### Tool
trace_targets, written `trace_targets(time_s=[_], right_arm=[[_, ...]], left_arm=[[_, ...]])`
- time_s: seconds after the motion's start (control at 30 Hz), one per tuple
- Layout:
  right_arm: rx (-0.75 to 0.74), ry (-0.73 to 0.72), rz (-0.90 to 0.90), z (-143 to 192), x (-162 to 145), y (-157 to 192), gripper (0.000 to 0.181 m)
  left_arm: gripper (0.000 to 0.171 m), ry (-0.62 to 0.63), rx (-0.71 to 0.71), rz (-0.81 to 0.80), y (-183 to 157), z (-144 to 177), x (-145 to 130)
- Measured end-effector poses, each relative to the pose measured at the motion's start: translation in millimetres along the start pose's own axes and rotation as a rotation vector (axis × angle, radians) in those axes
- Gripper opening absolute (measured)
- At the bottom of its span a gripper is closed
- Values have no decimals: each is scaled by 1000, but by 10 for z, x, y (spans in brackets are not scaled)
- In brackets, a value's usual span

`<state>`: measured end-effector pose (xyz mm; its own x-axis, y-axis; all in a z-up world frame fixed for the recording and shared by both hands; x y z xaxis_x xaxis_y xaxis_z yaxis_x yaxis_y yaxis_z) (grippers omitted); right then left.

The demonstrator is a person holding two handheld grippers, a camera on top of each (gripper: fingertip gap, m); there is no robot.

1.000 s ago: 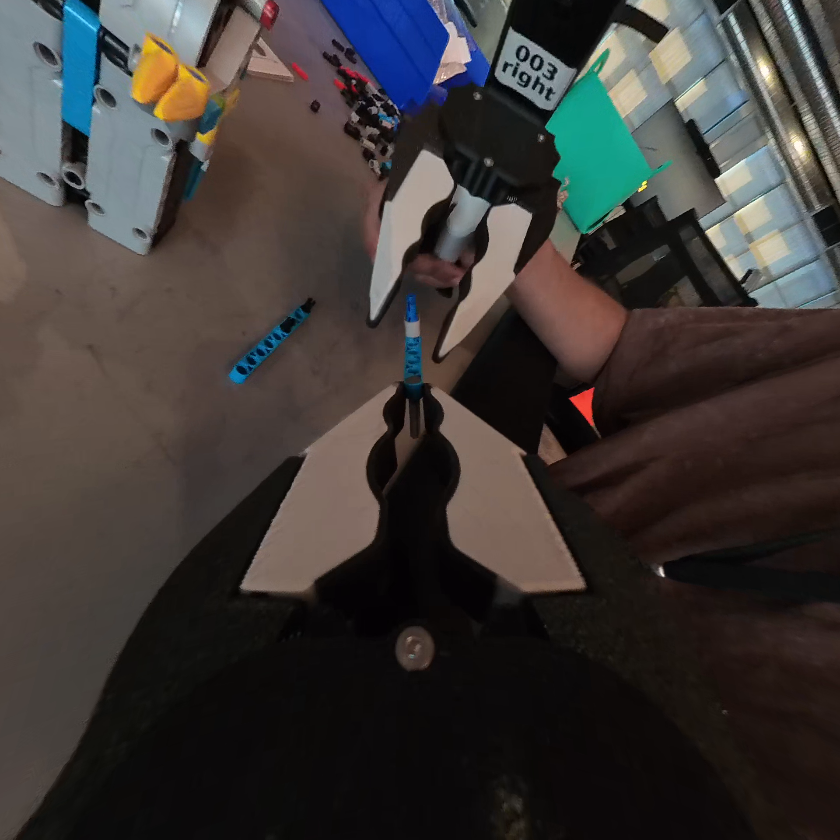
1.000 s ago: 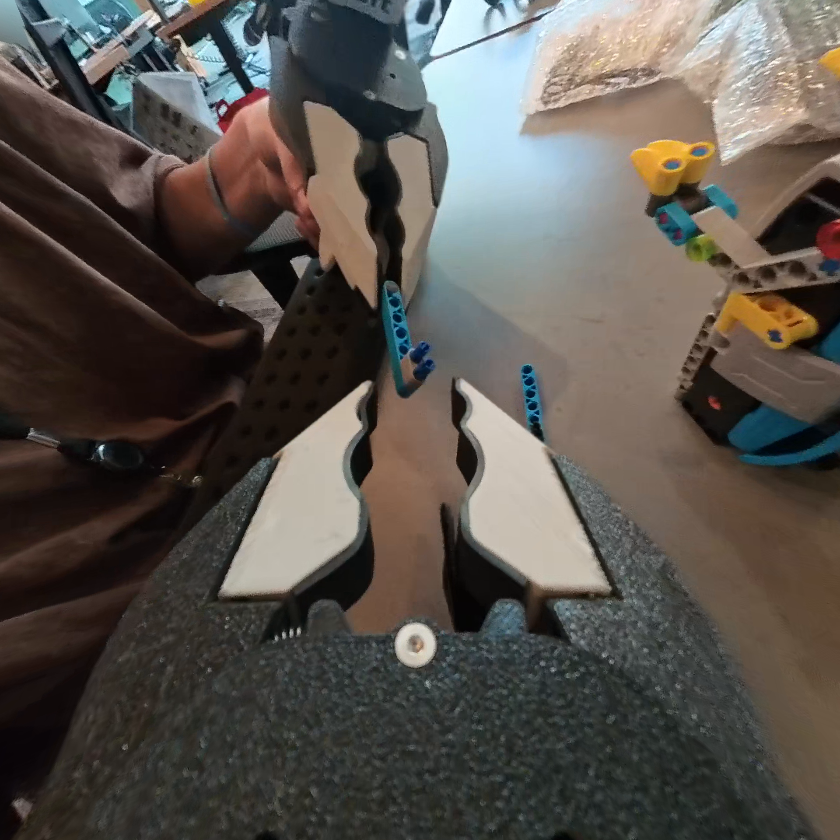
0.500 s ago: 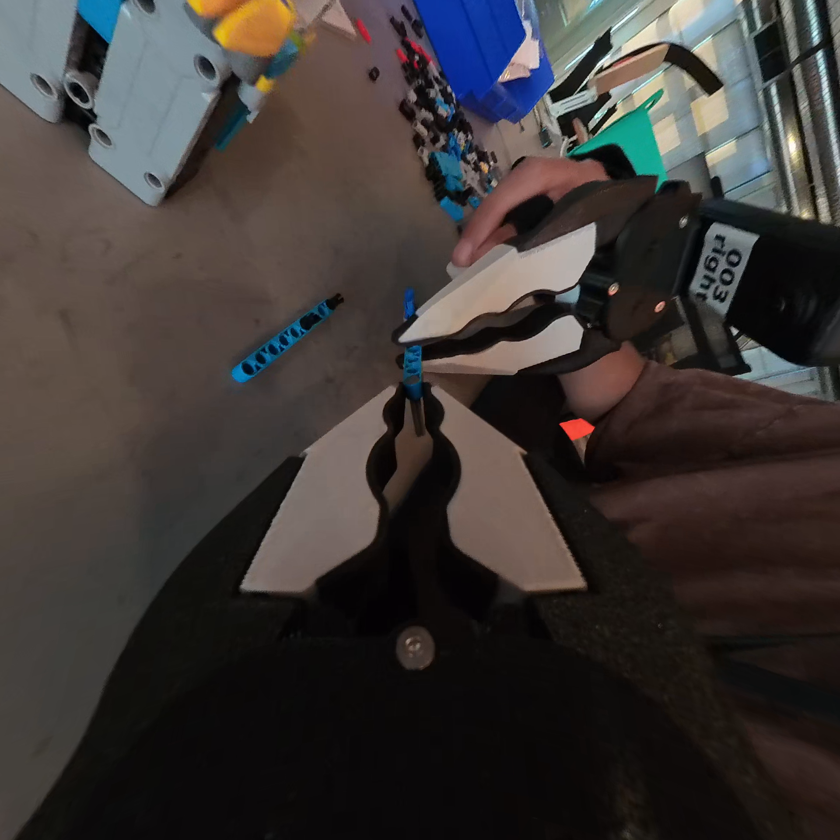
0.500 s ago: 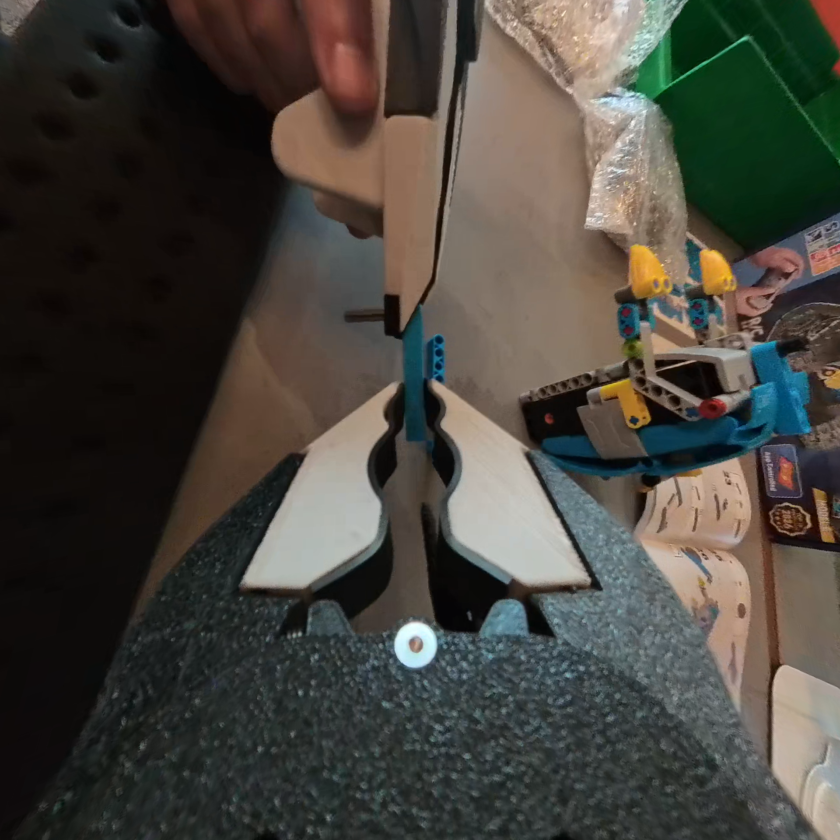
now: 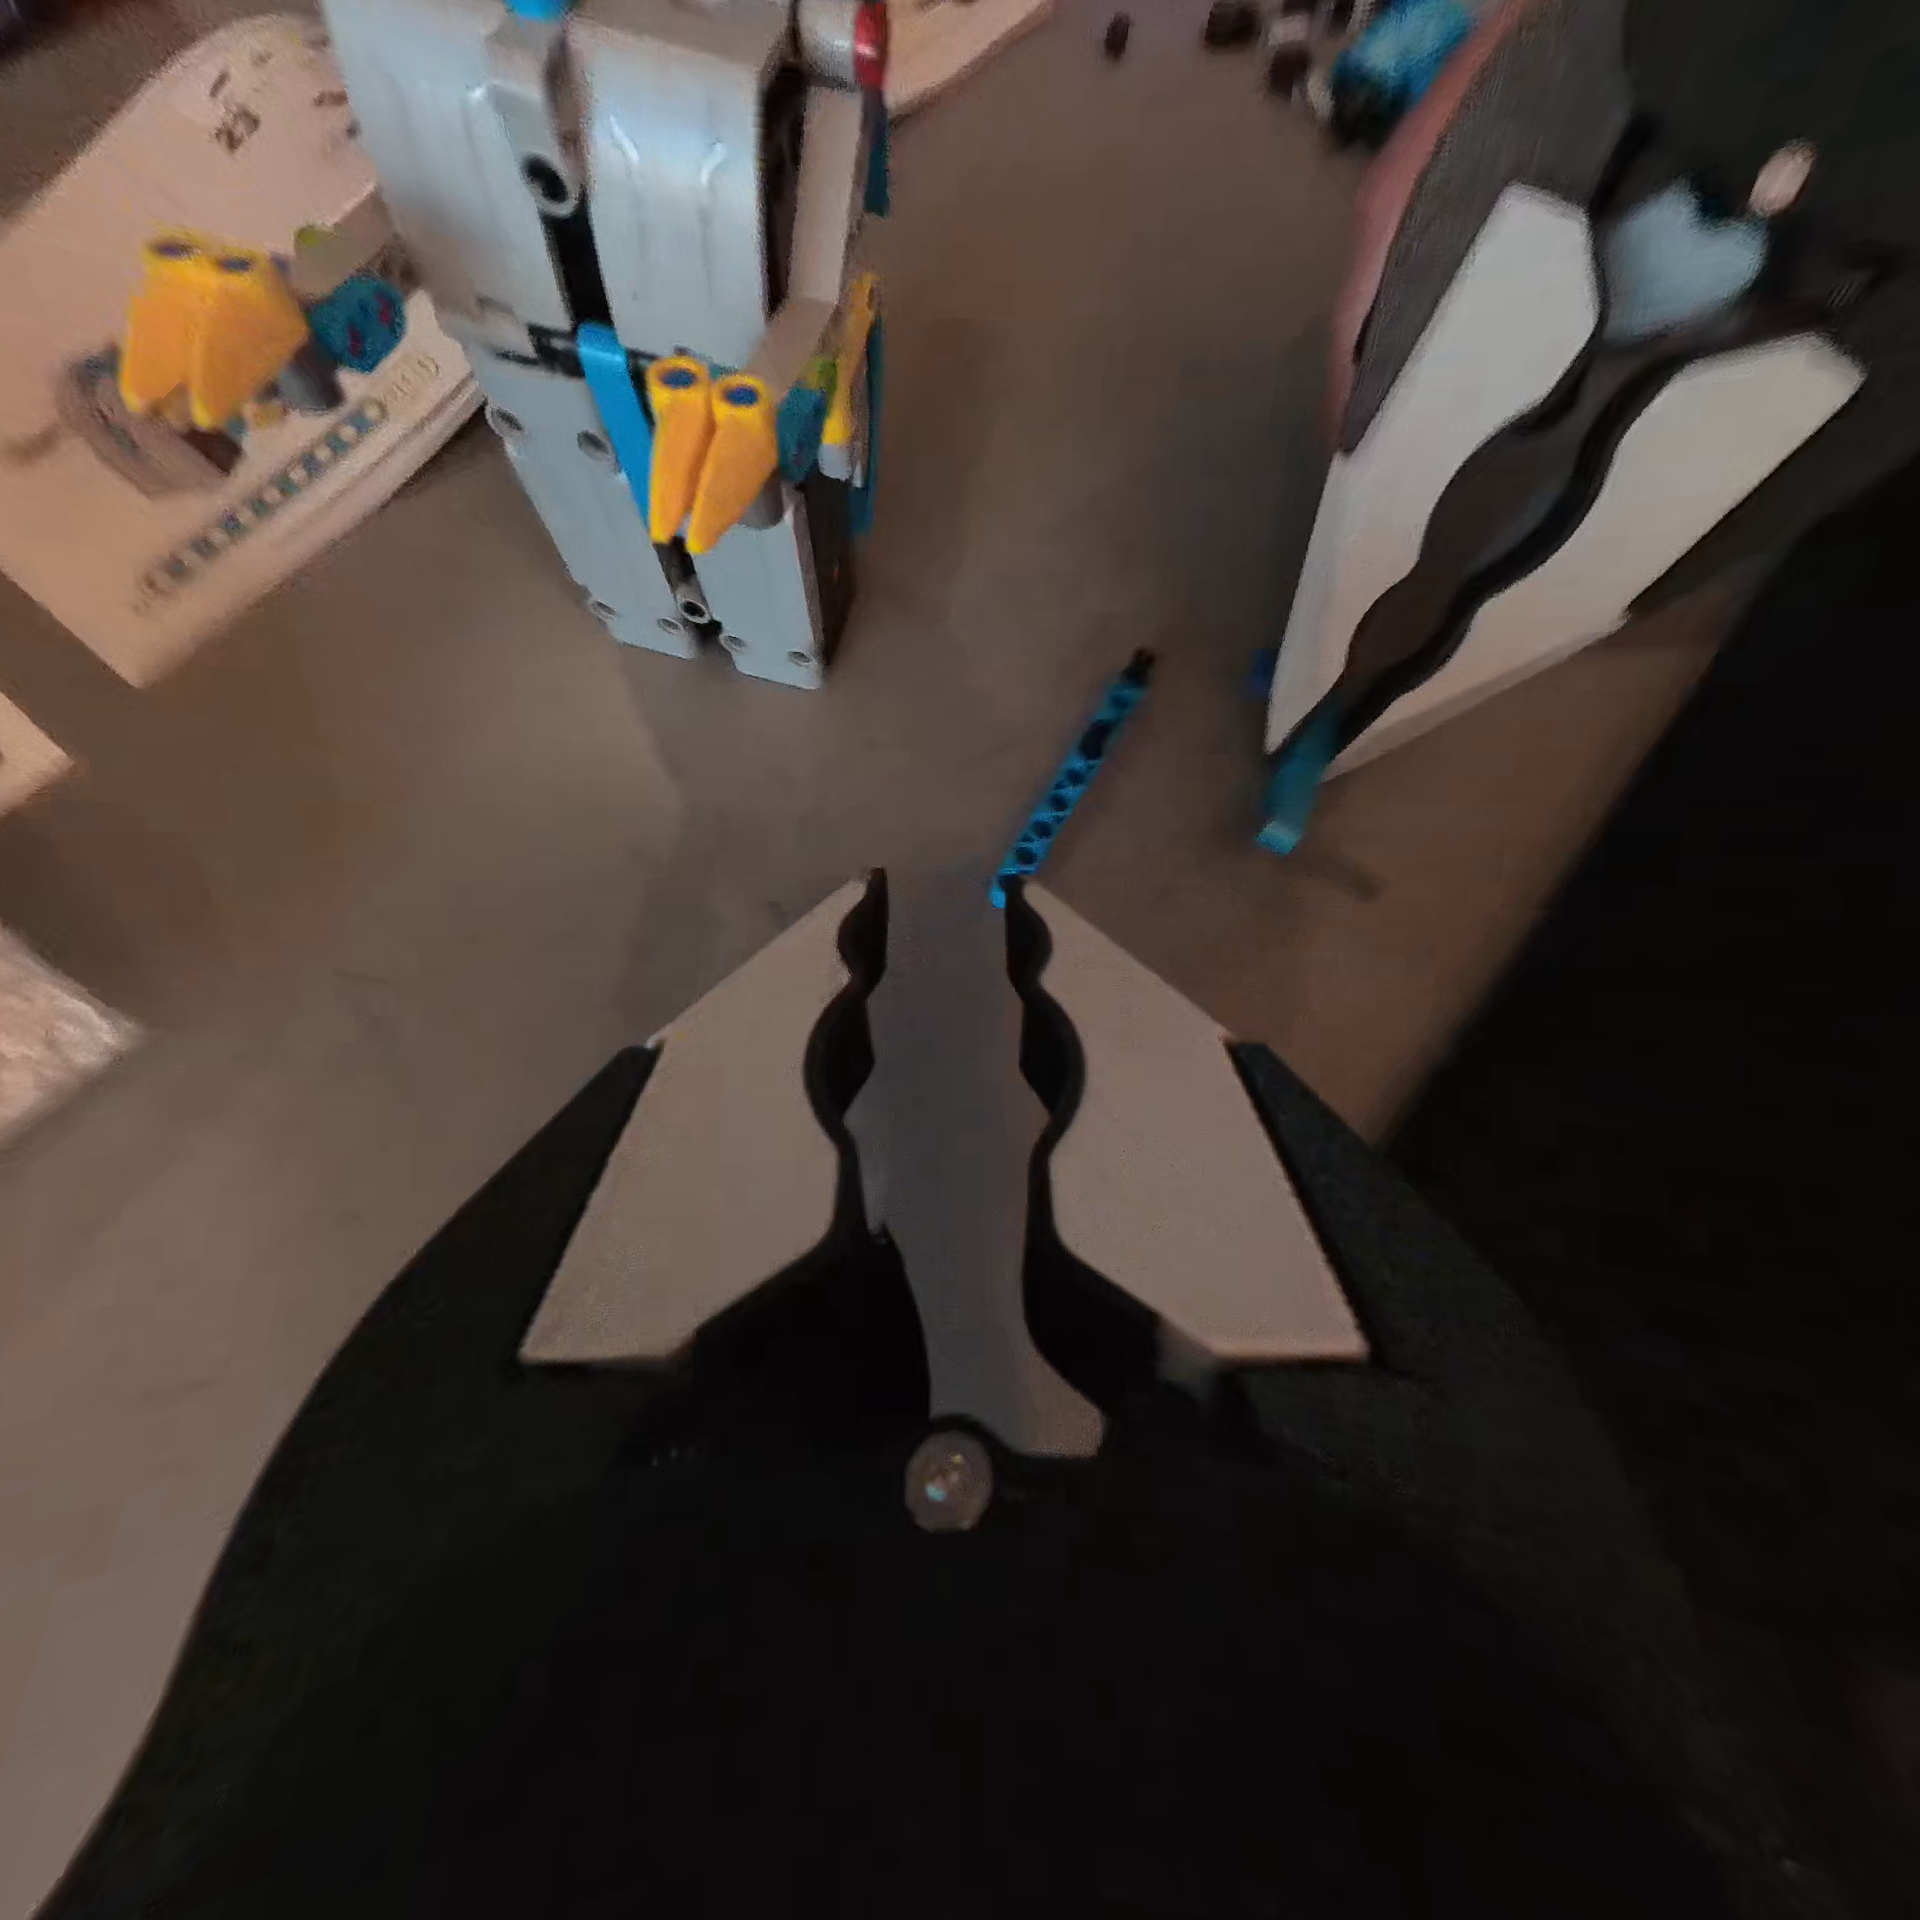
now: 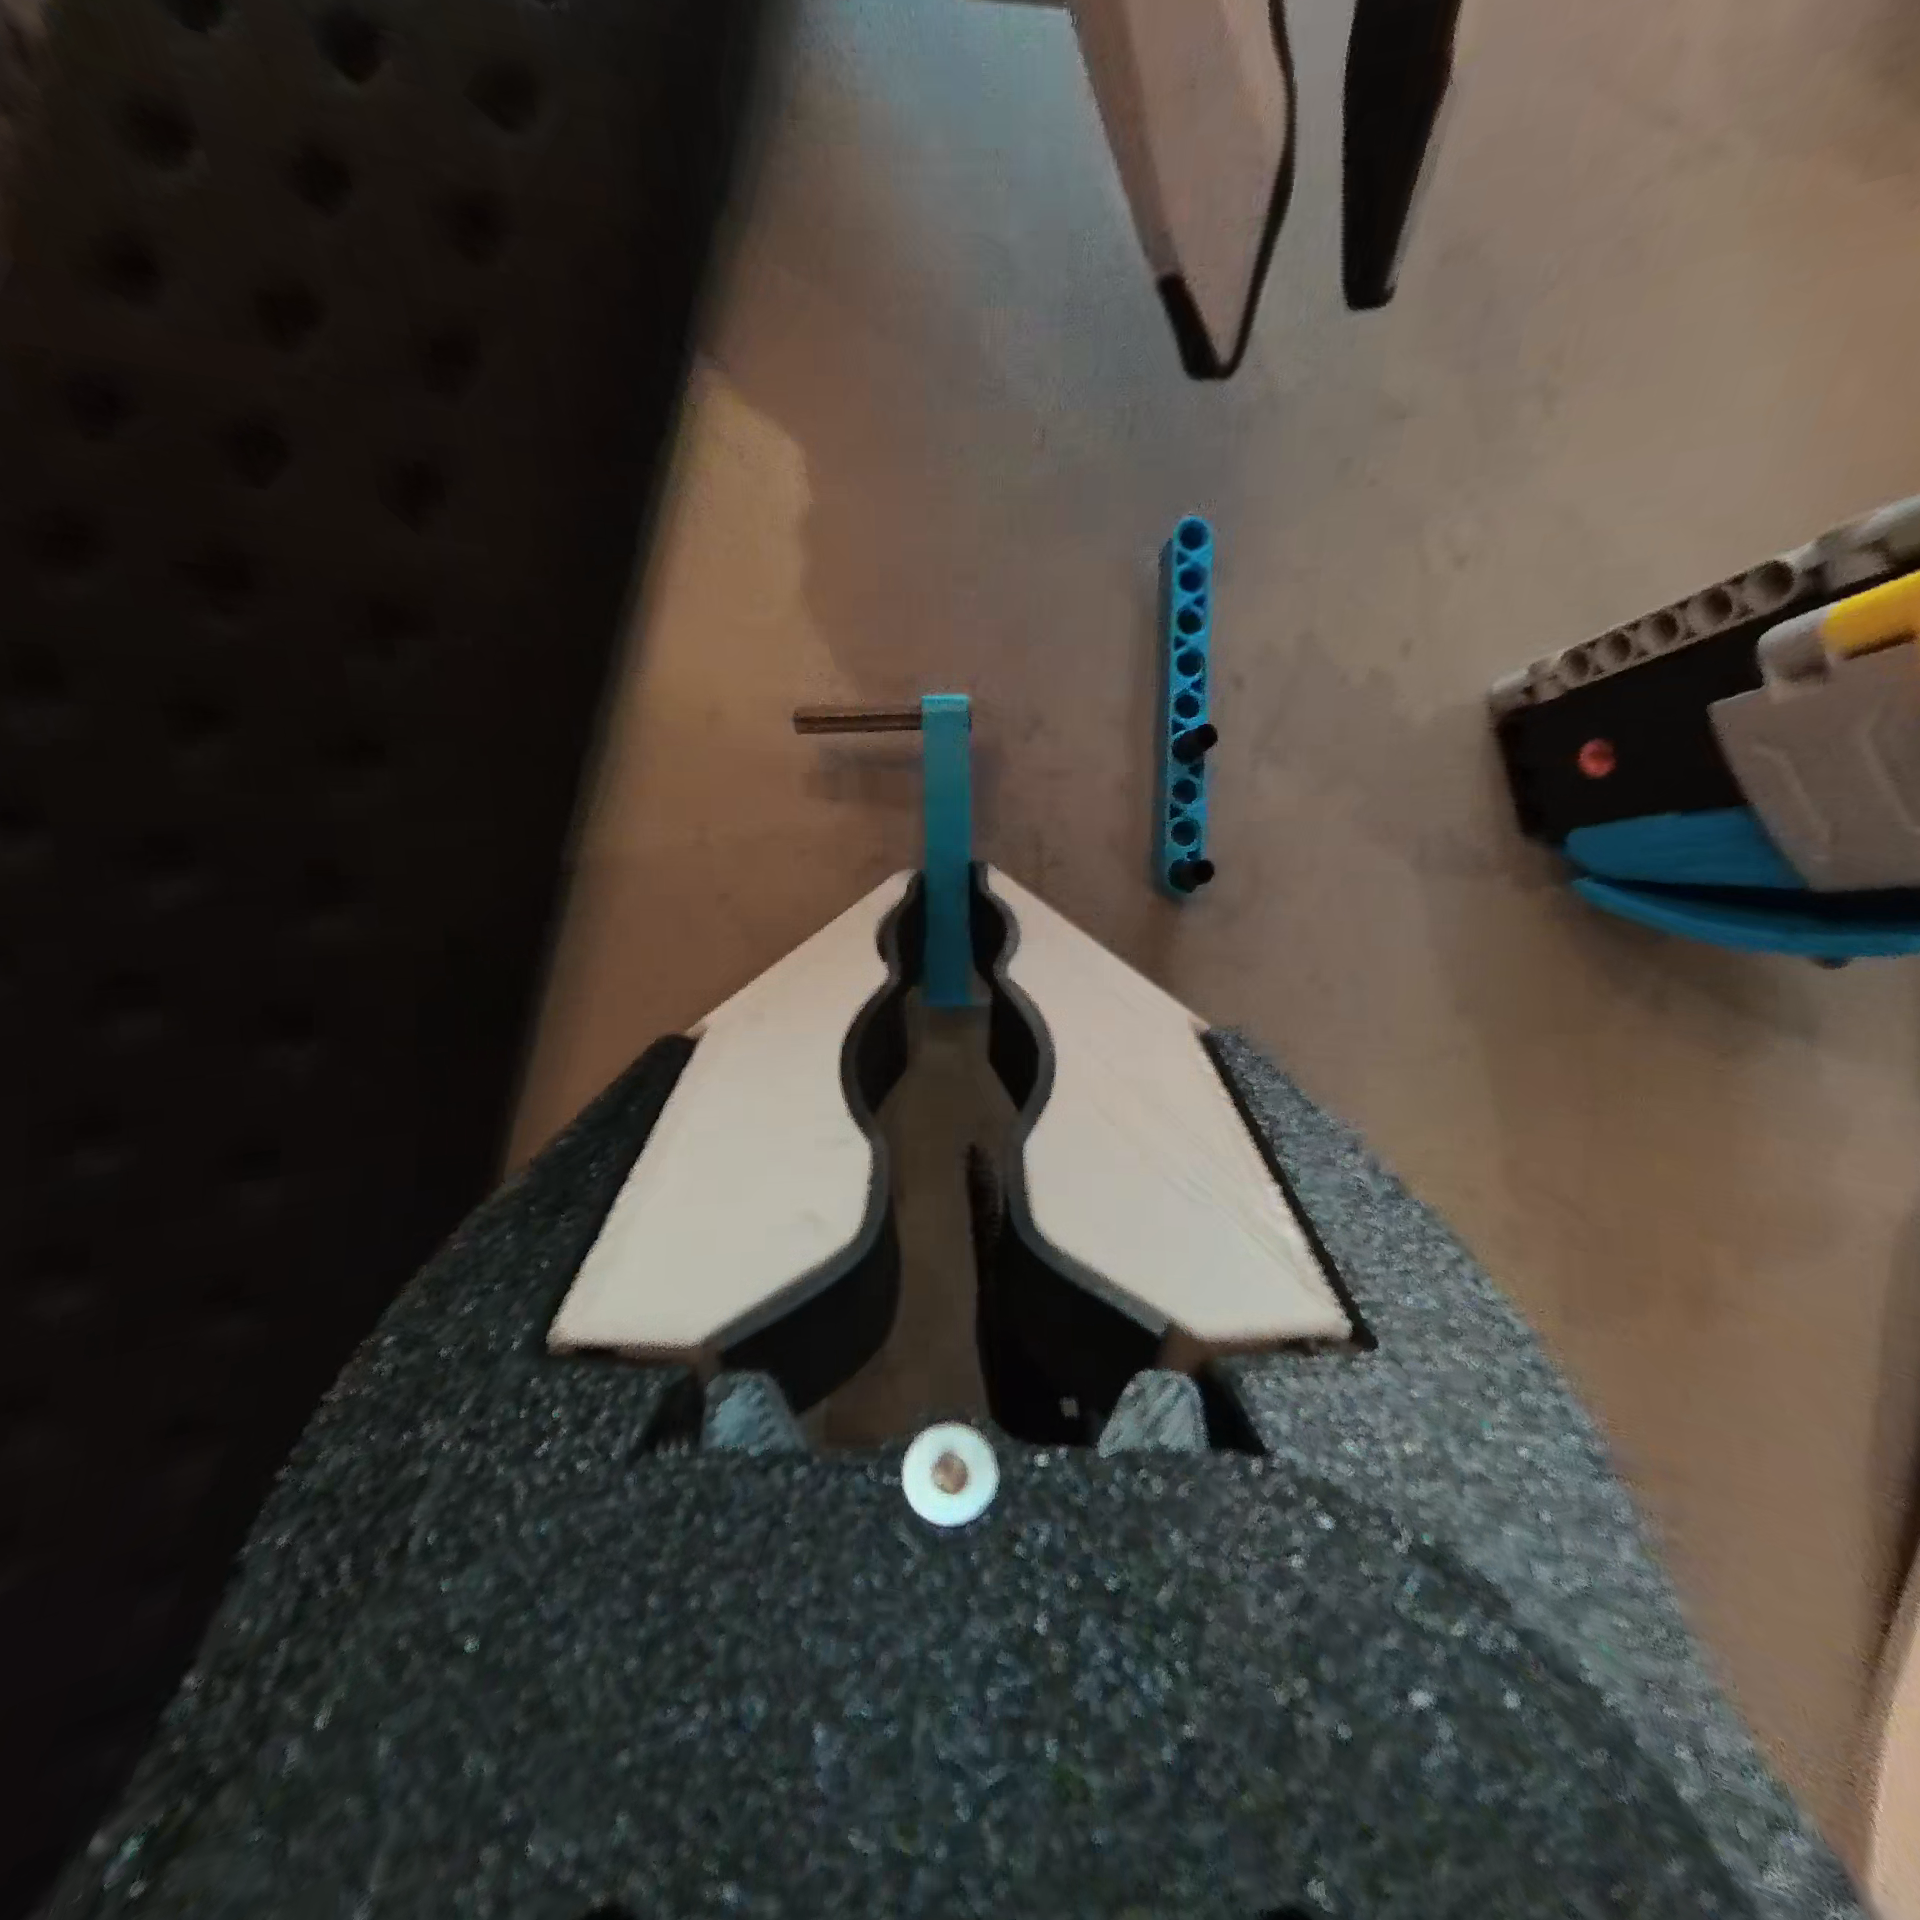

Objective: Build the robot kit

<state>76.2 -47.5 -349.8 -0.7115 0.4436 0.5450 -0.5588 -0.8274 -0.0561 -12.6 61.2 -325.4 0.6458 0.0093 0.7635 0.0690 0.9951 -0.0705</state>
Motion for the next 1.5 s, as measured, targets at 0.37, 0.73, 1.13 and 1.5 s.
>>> trace_targets(time_s=[0.37, 0.73, 1.13, 1.5], right_arm=[[53, -1, -72, 0, -11, -11, 9], [59, -5, -78, 7, -20, -23, 11], [-34, -168, -137, 142, -35, -296, 43], [-21, -222, -181, 121, -80, -387, 23]], left_arm=[[1, 112, -37, -164, -95, -400, -22], [17, 120, -65, -239, -191, -326, -51], [22, 126, -171, -266, -319, -163, -72], [7, 103, 23, -533, -335, -285, -84]])
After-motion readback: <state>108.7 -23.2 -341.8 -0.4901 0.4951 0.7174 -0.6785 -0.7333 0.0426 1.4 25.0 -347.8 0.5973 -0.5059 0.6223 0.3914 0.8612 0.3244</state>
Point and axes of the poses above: each gripper's, where its closed fingertips meet, z back along the fingers, x out of its top, y = z × x across the jaws, the point moved 5 cm from there along z, back along the fingers, and after that the axes turned 2 degrees about x, right-handed, at the moved point
